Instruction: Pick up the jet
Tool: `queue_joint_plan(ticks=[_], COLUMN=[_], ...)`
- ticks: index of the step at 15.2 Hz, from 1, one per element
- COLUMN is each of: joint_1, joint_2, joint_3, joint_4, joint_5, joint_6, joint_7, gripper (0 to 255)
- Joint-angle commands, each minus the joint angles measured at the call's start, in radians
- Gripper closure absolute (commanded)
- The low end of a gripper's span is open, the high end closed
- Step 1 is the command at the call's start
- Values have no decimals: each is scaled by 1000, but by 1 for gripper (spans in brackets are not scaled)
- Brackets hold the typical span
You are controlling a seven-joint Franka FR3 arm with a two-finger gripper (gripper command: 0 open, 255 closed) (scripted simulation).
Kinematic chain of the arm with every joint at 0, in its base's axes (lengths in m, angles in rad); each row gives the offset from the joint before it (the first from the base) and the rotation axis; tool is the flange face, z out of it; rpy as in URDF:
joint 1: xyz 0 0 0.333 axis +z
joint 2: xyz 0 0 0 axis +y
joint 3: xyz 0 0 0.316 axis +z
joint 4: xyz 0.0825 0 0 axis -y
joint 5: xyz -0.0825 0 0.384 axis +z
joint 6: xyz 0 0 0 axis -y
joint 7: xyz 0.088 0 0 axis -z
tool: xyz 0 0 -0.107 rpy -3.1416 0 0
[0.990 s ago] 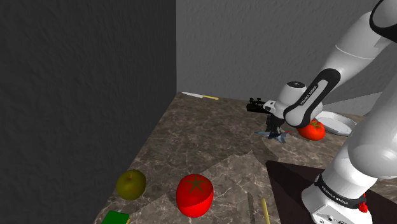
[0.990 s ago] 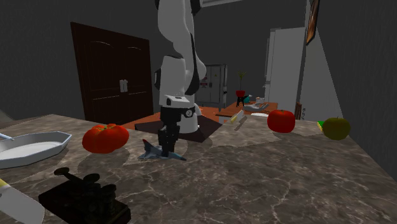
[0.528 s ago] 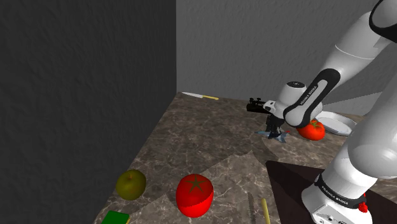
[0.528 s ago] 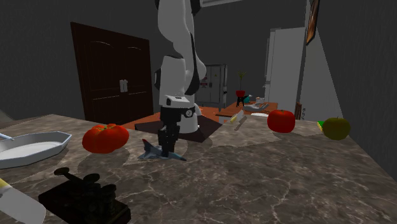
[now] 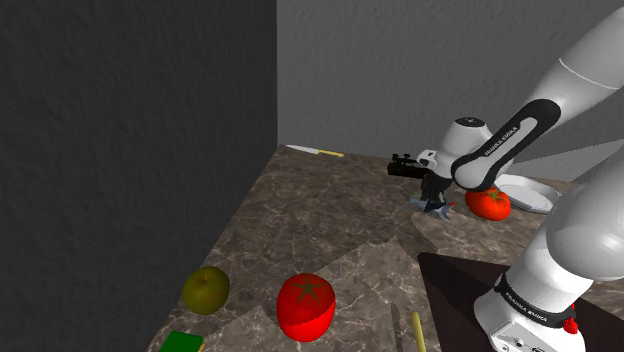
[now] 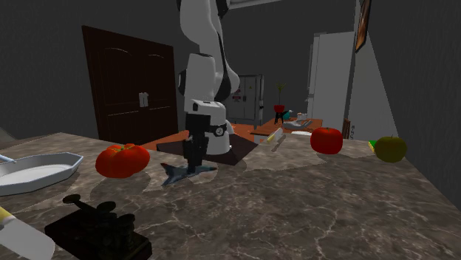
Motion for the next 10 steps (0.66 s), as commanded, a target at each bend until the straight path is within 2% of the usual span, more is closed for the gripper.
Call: queue_joint_plan(ticks=[1, 8, 10], joint_1=[-4, -14, -14], joint_2=[-46, -203, -207], joint_3=[5, 29, 30], joint_4=[1, 9, 9], joint_5=[-3, 4, 4], joint_6=[-48, -212, -215], joint_7=[-2, -18, -19], gripper=[255, 255, 255])
